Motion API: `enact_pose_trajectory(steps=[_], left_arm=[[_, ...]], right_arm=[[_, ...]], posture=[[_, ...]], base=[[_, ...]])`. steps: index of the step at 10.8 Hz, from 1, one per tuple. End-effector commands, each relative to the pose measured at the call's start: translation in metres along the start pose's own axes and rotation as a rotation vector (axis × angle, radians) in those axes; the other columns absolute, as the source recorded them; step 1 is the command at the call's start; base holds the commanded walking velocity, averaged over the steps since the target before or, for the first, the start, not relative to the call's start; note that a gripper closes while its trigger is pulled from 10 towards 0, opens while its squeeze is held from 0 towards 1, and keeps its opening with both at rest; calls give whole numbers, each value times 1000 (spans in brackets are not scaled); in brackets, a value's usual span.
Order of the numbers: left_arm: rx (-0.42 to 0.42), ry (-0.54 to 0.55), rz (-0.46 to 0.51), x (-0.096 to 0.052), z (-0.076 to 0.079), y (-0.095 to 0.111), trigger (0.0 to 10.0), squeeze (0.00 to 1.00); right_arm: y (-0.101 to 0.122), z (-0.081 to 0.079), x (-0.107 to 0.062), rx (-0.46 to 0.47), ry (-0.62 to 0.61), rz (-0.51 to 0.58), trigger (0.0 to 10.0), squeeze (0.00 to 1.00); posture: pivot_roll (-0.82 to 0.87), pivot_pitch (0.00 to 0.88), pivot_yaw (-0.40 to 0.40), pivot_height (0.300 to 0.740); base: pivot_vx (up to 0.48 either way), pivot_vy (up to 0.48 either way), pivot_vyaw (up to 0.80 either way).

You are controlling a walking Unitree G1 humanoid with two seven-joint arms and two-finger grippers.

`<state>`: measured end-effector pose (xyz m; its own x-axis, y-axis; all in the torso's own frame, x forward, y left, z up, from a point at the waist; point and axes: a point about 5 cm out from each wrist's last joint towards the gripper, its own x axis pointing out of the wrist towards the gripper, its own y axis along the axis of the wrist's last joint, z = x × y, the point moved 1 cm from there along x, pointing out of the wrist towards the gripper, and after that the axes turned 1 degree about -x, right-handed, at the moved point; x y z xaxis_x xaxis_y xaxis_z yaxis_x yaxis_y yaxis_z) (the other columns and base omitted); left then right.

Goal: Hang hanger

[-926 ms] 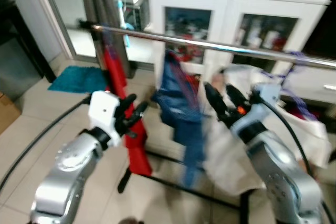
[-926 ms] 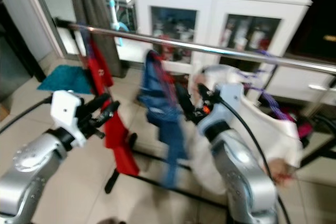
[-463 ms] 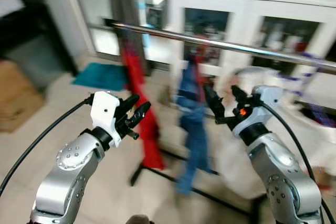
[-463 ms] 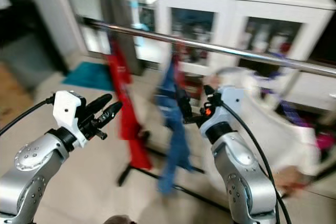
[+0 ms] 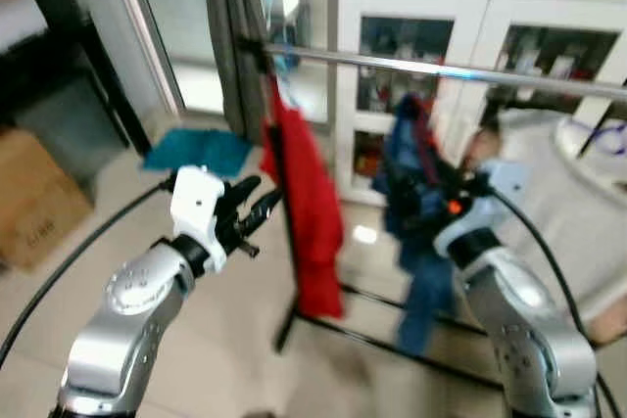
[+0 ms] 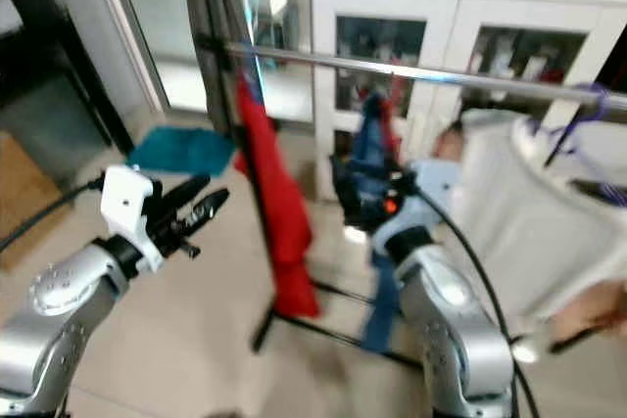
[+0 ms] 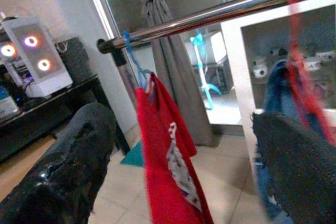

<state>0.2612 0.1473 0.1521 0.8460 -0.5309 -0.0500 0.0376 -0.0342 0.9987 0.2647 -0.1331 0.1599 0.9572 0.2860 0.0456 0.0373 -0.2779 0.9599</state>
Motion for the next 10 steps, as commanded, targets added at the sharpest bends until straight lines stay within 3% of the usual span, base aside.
enact_pose_trajectory(steps=[1, 3, 6, 8, 10], left_arm=[[14, 23, -27, -3, -5, -3, 10000, 0], [22, 19, -30, -2, -3, -4, 10000, 0], [24, 20, -21, 0, -3, -5, 10000, 0], [25, 29, -14, 2, -3, -4, 10000, 0], [33, 81, -18, 6, -9, -2, 10000, 0]], right_arm=[[3, -7, 3, -17, 34, 33, 10000, 1000], [5, -7, 3, -14, 53, 62, 10000, 1000], [7, 3, 4, -6, -25, 75, 10000, 1000], [6, -3, 6, -100, 34, 72, 10000, 1000], [-2, -2, 9, -110, 4, 9, 10000, 1000]], posture=[[16, 0, 54, 740], [15, 0, 53, 740], [9, 0, 53, 740], [2, 0, 55, 740], [1, 0, 54, 740]], base=[[0, 0, 0], [0, 0, 0], [0, 0, 0], [0, 0, 0], [0, 0, 0]])
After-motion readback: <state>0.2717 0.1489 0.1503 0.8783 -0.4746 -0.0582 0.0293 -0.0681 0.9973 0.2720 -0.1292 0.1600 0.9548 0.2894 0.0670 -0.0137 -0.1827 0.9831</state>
